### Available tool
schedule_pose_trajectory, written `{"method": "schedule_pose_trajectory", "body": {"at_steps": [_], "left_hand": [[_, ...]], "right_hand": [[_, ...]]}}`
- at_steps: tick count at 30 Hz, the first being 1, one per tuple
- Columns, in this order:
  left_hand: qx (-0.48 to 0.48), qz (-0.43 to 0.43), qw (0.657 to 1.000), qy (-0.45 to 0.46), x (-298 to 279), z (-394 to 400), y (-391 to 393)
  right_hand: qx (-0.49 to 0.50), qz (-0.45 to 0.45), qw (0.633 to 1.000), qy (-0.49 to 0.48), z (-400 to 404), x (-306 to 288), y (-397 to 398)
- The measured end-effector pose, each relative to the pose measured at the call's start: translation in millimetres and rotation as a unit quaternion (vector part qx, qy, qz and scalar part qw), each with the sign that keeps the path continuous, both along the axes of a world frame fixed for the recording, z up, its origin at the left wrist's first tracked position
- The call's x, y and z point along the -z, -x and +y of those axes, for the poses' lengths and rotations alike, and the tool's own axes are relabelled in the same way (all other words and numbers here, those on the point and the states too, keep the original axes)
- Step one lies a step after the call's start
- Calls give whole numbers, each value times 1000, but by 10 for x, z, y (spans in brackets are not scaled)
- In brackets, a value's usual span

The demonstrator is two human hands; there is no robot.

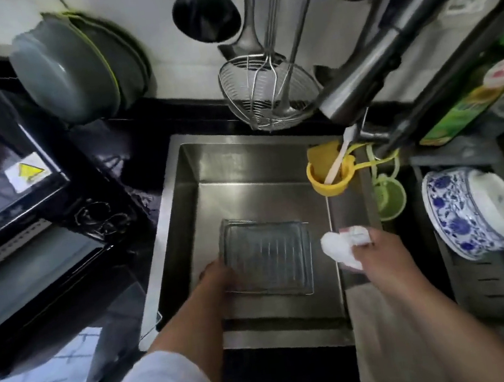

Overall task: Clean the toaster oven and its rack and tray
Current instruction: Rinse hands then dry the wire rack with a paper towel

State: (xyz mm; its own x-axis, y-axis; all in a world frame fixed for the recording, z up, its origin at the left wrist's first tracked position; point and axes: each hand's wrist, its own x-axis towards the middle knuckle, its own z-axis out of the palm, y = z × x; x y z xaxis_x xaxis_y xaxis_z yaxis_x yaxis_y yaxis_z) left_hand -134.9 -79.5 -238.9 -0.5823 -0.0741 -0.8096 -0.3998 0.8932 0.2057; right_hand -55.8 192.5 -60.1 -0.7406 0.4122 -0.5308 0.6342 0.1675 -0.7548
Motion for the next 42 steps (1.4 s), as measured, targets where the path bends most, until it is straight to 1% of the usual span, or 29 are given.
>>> {"method": "schedule_pose_trajectory", "body": {"at_steps": [1, 2, 3, 4, 7, 8, 9, 10, 11, 12, 13, 14, 16, 17, 19, 20, 22, 24, 25, 27, 29, 30, 32, 34, 35, 37, 38, 40, 42], "left_hand": [[83, 3, 997, 5, 135, -38, 50], [146, -22, 989, 21, 129, -39, 72], [165, -21, 986, 23, 134, -41, 93], [146, -8, 989, 8, 82, -49, 109], [-1, -3, 1000, 18, -181, 0, 91], [-4, 19, 1000, 14, -320, 6, 67], [-60, 42, 997, -17, -482, 9, 44], [-135, 16, 989, -56, -592, 15, 35], [-174, 37, 979, -102, -699, 6, -18], [-253, 40, 956, -145, -828, 6, -49], [-294, 57, 937, -181, -971, 18, -121], [-294, 90, 931, -194, -1113, 25, -223], [-341, 119, 896, -260, -1519, -4, -394], [-341, 140, 885, -284, -1697, -20, -473], [-359, 197, 854, -322, -1983, -51, -588], [-373, 205, 840, -338, -2056, -56, -614], [-407, 184, 811, -377, -2147, -13, -620], [-447, 152, 781, -408, -2149, 100, -558], [-461, 136, 769, -421, -2116, 152, -522], [-478, 117, 754, -435, -2058, 251, -439], [-503, 105, 738, -437, -1961, 326, -381], [-512, 96, 735, -434, -1921, 359, -348], [-529, 84, 720, -442, -1884, 445, -280], [-544, 72, 700, -458, -1846, 535, -194], [-546, 68, 695, -463, -1838, 576, -138], [-550, 60, 694, -462, -1828, 658, -41], [-552, 56, 692, -461, -1838, 696, -2], [-558, 50, 675, -481, -1878, 773, 64], [-553, 42, 667, -498, -1914, 826, 77]], "right_hand": [[18, -2, 1000, 7, 25, 9, -35], [35, -5, 999, 13, 53, -1, -64], [52, -5, 998, 19, 70, -22, -92], [68, -3, 997, 22, 97, -34, -111], [96, 6, 995, 40, 128, -126, -150], [95, 5, 995, 39, 135, -141, -170], [96, 7, 994, 43, 133, -162, -191], [91, 8, 995, 41, 140, -184, -224], [89, 8, 995, 45, 140, -207, -266], [91, 5, 995, 52, 157, -225, -307], [103, 0, 993, 59, 182, -242, -345], [113, -7, 991, 68, 211, -279, -394], [112, -20, 989, 98, 246, -346, -468], [106, -25, 989, 101, 267, -389, -470], [72, -29, 994, 73, 326, -482, -284], [46, -22, 997, 51, 373, -534, -95], [-14, 11, 1000, -13, 501, -602, 475], [-57, 24, 995, -82, 691, -614, 1130], [-63, 26, 993, -97, 774, -592, 1438], [-80, 7, 993, -81, 828, -537, 1859], [-126, -26, 987, -97, 782, -406, 2012], [-123, -26, 988, -93, 751, -355, 2013], [-95, -41, 992, -69, 739, -279, 1913], [-104, -23, 992, -69, 766, -326, 1662], [-105, -9, 993, -60, 783, -363, 1501], [-88, -11, 996, -14, 787, -415, 1124], [-84, -13, 996, 15, 738, -451, 951], [-56, -21, 992, 111, 574, -487, 695], [-12, -31, 974, 224, 363, -503, 561]]}}
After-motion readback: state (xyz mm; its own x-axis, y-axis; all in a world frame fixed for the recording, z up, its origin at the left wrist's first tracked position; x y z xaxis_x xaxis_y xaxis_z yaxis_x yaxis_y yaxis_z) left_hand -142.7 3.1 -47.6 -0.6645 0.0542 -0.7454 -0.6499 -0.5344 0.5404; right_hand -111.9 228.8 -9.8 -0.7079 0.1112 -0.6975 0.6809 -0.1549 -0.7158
